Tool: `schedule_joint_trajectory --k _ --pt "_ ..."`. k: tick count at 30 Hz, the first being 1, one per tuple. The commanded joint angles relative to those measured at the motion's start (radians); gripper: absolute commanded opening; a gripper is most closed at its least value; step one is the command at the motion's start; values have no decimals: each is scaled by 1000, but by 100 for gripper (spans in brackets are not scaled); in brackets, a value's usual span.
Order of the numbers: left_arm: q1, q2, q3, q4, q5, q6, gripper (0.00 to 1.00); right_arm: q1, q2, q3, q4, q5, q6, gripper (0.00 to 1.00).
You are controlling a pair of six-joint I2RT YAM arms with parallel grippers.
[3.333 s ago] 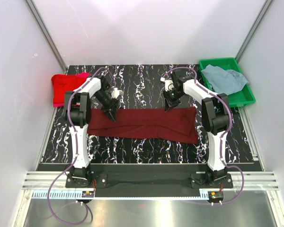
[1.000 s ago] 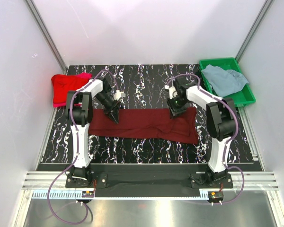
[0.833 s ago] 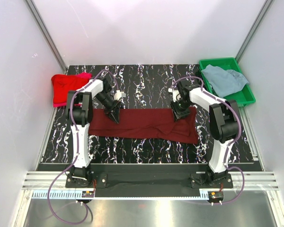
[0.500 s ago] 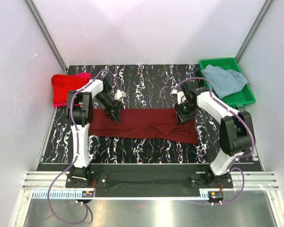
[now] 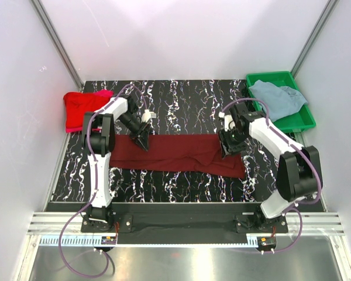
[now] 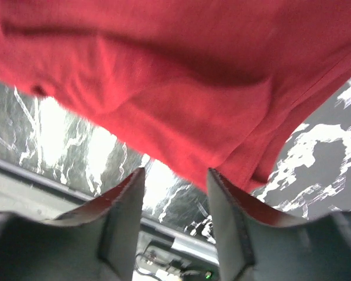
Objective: Fold and stack the t-shirts
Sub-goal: Fold the tshirt
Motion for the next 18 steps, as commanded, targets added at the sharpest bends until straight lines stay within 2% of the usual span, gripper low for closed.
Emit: schedule_joint_trajectory --k 1,4,12,16,18 --pt "-5 -3 36 -204 42 -8 25 -24 56 82 59 40 -14 55" --pt "-5 -11 30 -204 42 -9 25 -30 117 146 87 62 -34 61" --pt "-4 -14 16 -204 53 -17 25 -37 250 267 78 42 -60 61" --pt "-5 -12 24 -204 45 -17 25 -36 258 266 64 22 -62 51" --pt "-5 -12 24 -204 45 -18 25 -37 245 254 62 13 -59 40"
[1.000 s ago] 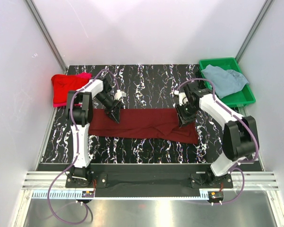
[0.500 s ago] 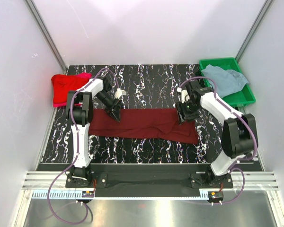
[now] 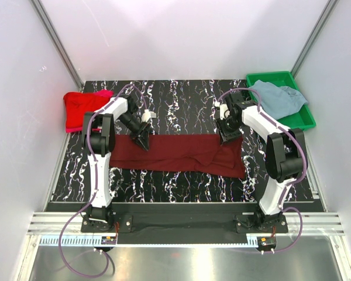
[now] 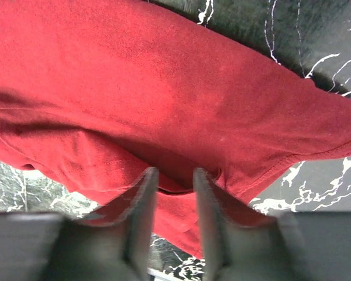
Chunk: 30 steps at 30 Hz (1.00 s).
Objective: Fold and stack the t-shirts
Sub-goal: Fold the tshirt
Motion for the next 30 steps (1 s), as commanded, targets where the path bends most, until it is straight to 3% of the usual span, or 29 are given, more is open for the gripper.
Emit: schedule_joint_trajectory --k 1,11,15,25,30 --pt "-5 -14 19 -204 34 1 25 -6 -23 2 -11 -26 -6 36" --pt "-4 -9 23 -204 43 2 25 -6 -100 -115 -35 -60 -7 19" --pt "-4 -20 9 -204 48 13 25 -6 -124 -122 -100 -84 0 5" --pt "-4 -15 22 -204 71 16 25 3 -316 -256 -116 -135 115 4" --pt "-4 -3 51 -204 55 2 25 3 -353 -242 -101 -131 117 6"
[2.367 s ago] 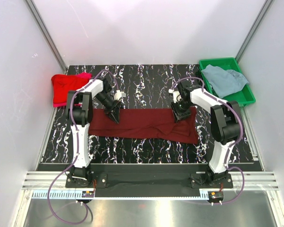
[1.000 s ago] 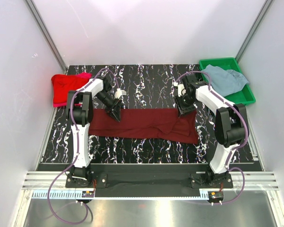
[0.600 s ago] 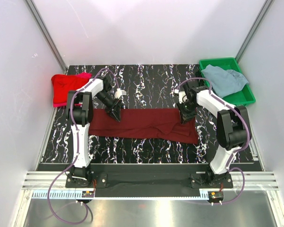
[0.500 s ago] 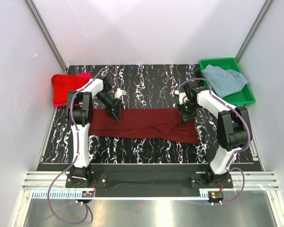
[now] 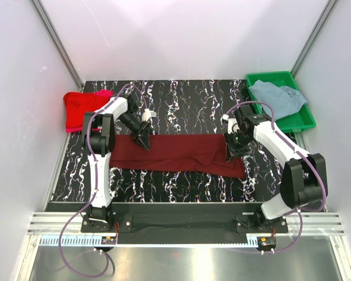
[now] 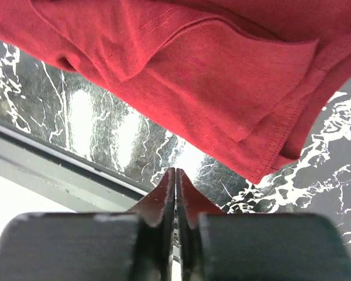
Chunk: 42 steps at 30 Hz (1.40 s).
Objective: Fold and stack the t-shirts
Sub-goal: Fold the tshirt
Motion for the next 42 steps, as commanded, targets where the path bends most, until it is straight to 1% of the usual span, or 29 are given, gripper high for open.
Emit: schedule_joint_trajectory --k 1,2,3,4,5,6,7,8,10,15,20,21,22,30,31,32,34,35,37,42 --pt "-4 -3 50 -203 31 -3 25 2 -40 48 52 33 25 11" --pt "-4 -3 51 -201 30 -5 25 -1 -30 67 66 49 24 19" --pt "-4 -3 53 -203 31 -3 25 -4 5 87 80 57 19 29" --pt "-5 -3 50 -203 31 -8 25 -5 28 128 98 67 -2 50" --pt "-5 -3 48 -203 31 -8 25 -5 49 151 100 68 -16 57" --pt "-5 -3 44 -203 33 -9 25 -5 98 194 99 69 -39 62" --pt "-5 -6 41 -203 33 -9 25 -5 123 214 88 62 -50 64" --pt "-5 -9 39 -204 33 -8 25 -5 170 232 80 61 -60 66" --pt "-5 -18 33 -203 31 -8 25 -5 204 268 73 68 -77 66" --pt "-4 -31 13 -203 40 -5 25 -5 273 285 77 66 -87 64" --pt "-4 -28 13 -203 44 -2 25 -5 284 256 77 86 -117 62" --pt "-4 -26 13 -203 42 -2 25 -4 283 251 79 84 -119 59" --pt "-4 -23 13 -203 44 -2 25 -5 279 239 77 78 -119 53" --pt "-4 -14 27 -203 56 -2 25 -5 253 170 91 80 -131 40" --pt "-4 -15 25 -201 56 -3 25 -5 255 167 91 75 -131 36" --pt "-4 -15 24 -204 56 -2 25 -5 256 165 89 75 -131 26" --pt "-4 -20 19 -203 57 1 25 -5 258 171 82 69 -130 16" --pt "-4 -20 14 -203 59 1 25 -4 258 174 79 69 -130 8" --pt "-4 -22 11 -204 64 3 25 -5 256 182 74 71 -130 1" --pt "-4 -22 14 -204 73 3 25 -5 223 197 36 62 -102 0"
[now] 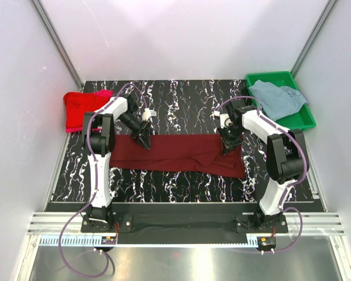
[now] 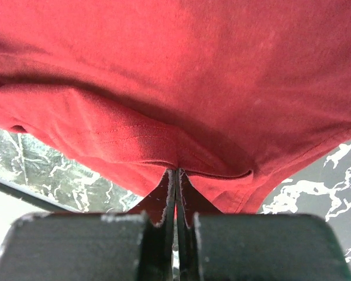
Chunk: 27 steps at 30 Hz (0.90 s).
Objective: Fold and stack the t-shirts
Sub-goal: Fold the tshirt
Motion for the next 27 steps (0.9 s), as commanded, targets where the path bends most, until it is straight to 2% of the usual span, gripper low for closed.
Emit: schedule_joint_trajectory --k 1,5,11,19,22,23,24,25,27 --pt "-4 -20 8 -204 47 13 25 -3 -78 32 -48 -17 26 0" --pt "-4 -14 17 -204 44 11 25 11 -165 8 -95 -67 94 0" --pt "-4 -11 28 -204 38 7 25 63 -282 -129 -115 -178 244 0" --pt "-4 -22 23 -204 27 1 25 63 -256 -137 -155 -207 281 0" --pt "-4 -29 6 -201 19 -1 25 63 -232 -131 -178 -244 284 7" --pt "-4 -31 2 -201 19 -2 25 63 -227 -115 -181 -259 260 12" --pt "-4 -32 -3 -196 16 -4 25 63 -227 -106 -178 -293 249 29" --pt "-4 -32 -10 -194 16 -6 25 65 -232 -95 -171 -301 243 41" --pt "-4 -37 -18 -191 13 -9 25 63 -239 -66 -129 -314 250 86"
